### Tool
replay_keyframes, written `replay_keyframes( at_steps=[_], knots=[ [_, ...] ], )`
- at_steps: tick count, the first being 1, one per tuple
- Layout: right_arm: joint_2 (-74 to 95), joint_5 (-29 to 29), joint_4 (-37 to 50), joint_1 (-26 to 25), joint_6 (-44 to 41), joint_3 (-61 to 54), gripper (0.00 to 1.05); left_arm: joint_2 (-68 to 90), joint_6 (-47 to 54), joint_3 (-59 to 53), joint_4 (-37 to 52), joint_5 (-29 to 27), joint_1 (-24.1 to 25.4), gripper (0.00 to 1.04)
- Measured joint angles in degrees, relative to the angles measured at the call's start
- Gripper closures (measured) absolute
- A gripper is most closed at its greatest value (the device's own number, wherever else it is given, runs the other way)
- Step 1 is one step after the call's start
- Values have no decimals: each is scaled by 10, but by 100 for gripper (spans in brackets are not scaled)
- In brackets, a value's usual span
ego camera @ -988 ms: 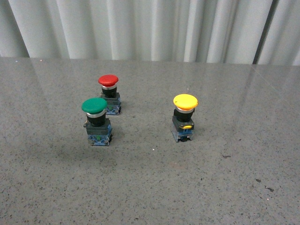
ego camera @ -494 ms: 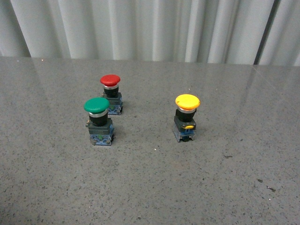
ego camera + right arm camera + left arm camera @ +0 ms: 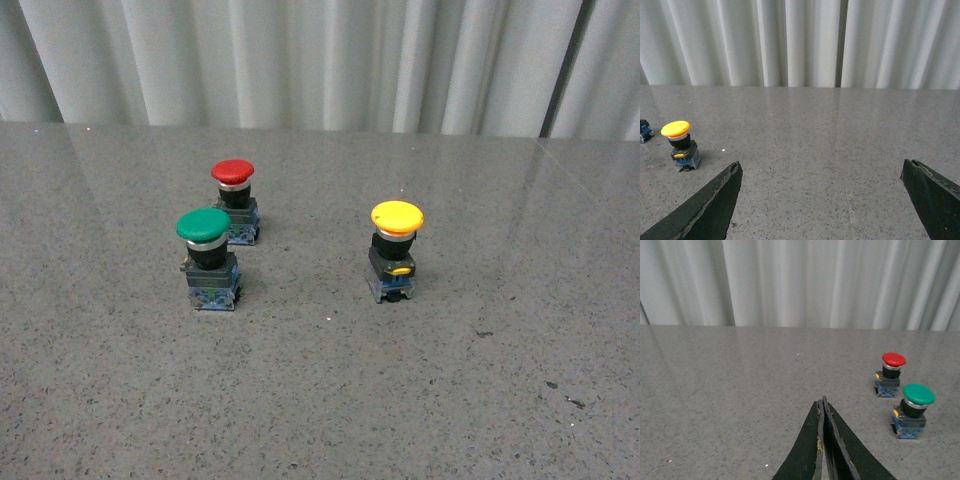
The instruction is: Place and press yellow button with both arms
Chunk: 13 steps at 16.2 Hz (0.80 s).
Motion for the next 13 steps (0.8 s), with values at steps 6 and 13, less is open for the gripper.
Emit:
replay_keyframes(
  at_steps=[6,13],
  knots=[
    [0,0,0,0,0,0,7,-65,-1,-26,-40,5,7,101],
    [0,0,0,0,0,0,7,-132,-1,-47,-73,6,8,101]
  ],
)
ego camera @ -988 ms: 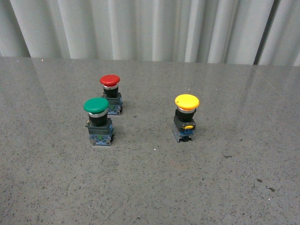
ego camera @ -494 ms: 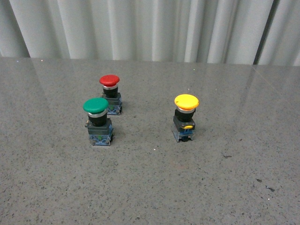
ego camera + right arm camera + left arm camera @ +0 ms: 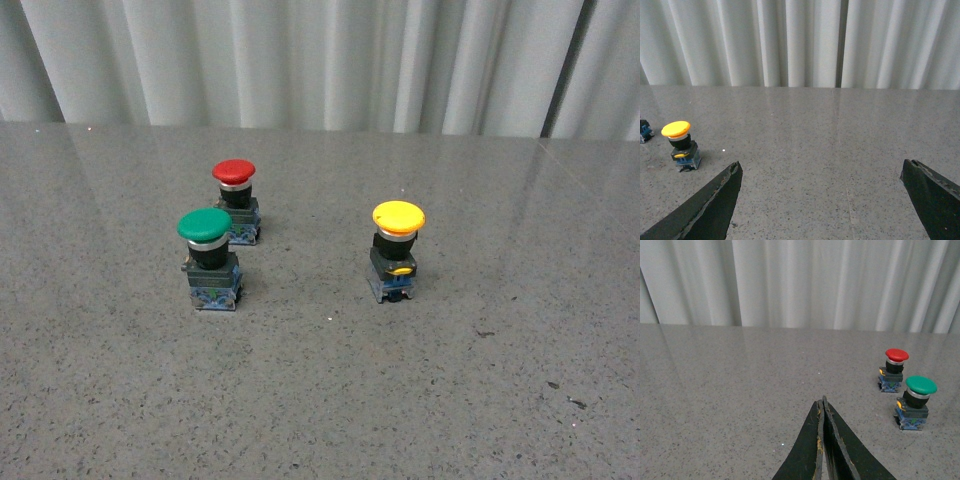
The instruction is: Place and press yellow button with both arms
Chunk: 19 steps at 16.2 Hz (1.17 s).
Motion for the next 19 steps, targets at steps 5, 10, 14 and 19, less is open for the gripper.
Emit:
replay_keyframes(
  at_steps=[5,10,14,19],
  knots=[
    [0,0,0,0,0,0,7,-135,0,0,-151,0,0,101],
    [0,0,0,0,0,0,7,-137,0,0,-146,-1,0,101],
    [0,0,0,0,0,0,7,-137,0,0,-146,0,0,64],
    [0,0,0,0,0,0,7,-137,0,0,-146,0,0,10]
  ],
)
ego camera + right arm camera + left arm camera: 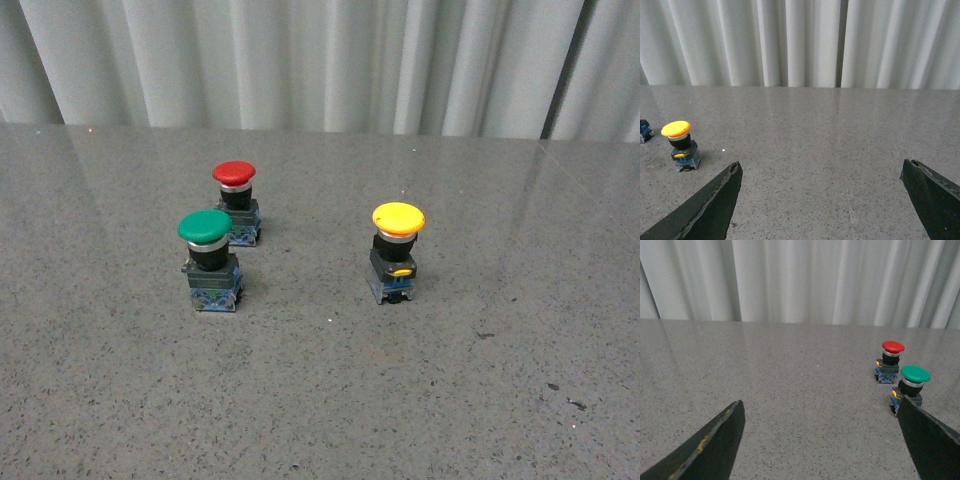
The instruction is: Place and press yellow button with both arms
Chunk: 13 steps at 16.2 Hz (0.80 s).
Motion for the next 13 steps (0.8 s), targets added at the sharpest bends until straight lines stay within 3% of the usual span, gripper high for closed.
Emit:
replay_keyframes(
  at_steps=[1,7,10,13],
  knots=[
    [0,0,0,0,0,0,7,0,0,0,0,0,0,5],
    [20,-15,-25,-2,29,9,7,0,0,0,0,0,0,7],
    [188,-34,141,9,69,108,7,0,0,0,0,0,0,7],
    [428,-20,323,99,57,210,7,0,0,0,0,0,0,7]
  ],
)
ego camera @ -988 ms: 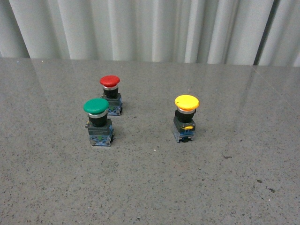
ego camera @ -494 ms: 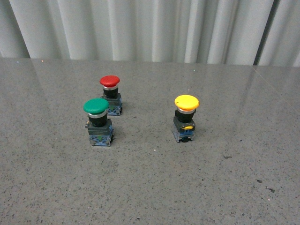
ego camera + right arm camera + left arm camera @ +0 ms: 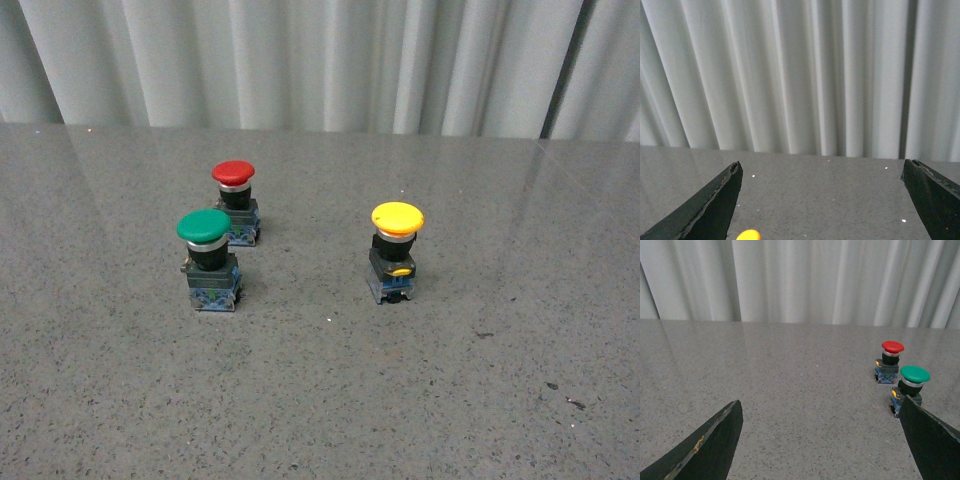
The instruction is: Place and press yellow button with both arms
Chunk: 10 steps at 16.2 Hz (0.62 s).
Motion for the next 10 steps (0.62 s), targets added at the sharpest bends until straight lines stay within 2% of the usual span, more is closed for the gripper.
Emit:
replay_keyframes(
  at_steps=[1,2,5,6,9,10],
  knots=[
    [175,17,53,73,-4,83,7,0,0,0,0,0,0,7],
    [259,28,65,115,-7,134,7,0,0,0,0,0,0,7],
    [429,48,54,182,-17,212,7,0,0,0,0,0,0,7],
    [455,51,50,191,-22,222,15,0,0,0,0,0,0,7],
    [506,58,14,190,-42,254,59,0,0,0,0,0,0,7],
    [512,58,0,188,-43,256,69,0,0,0,0,0,0,7]
  ],
)
